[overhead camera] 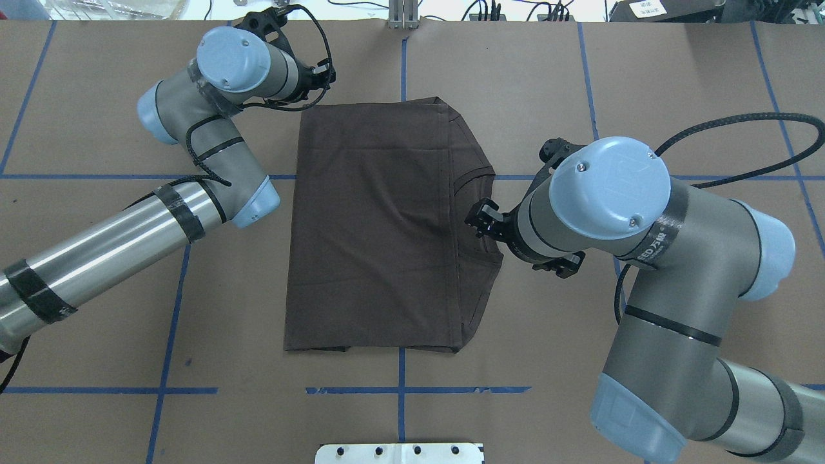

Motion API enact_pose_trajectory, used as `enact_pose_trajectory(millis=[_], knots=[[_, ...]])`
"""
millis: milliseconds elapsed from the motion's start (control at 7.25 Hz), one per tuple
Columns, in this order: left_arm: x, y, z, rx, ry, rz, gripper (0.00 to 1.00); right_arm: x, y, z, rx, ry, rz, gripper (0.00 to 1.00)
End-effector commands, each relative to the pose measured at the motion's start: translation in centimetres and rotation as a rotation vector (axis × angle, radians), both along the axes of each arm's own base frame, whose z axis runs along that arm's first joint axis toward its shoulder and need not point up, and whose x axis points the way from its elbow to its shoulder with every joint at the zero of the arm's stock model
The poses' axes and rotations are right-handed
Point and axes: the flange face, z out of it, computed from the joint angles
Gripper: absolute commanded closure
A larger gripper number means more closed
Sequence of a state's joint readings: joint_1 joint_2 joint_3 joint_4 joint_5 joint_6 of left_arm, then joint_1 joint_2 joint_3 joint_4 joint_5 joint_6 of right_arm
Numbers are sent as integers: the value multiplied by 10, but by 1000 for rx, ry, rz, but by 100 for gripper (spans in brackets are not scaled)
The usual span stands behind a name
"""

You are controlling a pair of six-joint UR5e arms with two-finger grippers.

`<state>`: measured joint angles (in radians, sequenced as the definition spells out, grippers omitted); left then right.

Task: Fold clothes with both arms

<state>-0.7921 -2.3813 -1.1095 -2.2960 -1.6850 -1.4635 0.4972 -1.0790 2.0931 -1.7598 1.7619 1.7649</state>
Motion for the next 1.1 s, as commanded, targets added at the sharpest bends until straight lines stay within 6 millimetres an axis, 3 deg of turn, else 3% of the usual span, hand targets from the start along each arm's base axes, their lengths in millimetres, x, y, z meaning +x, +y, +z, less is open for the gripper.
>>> enact_pose_trajectory(millis=[0,138,276,414,552,690,966], knots=[[-43,39,15,38,36,-1,45,-45,25,10,2,20,18,0],[-51,47,4,54,60,-2,45,-72,30,25,-20,12,47,0],[-42,69,-9,37,116,3,44,-102,39,44,-22,6,77,0],[-54,96,-26,4,165,-5,44,-124,46,52,-16,-4,113,0],[-60,105,-15,-11,151,-2,45,-132,59,56,-21,3,96,0],[-48,116,-18,-15,150,20,45,-140,60,65,-26,25,89,3],[-42,119,-13,-19,145,28,44,-142,68,72,-35,41,74,7]])
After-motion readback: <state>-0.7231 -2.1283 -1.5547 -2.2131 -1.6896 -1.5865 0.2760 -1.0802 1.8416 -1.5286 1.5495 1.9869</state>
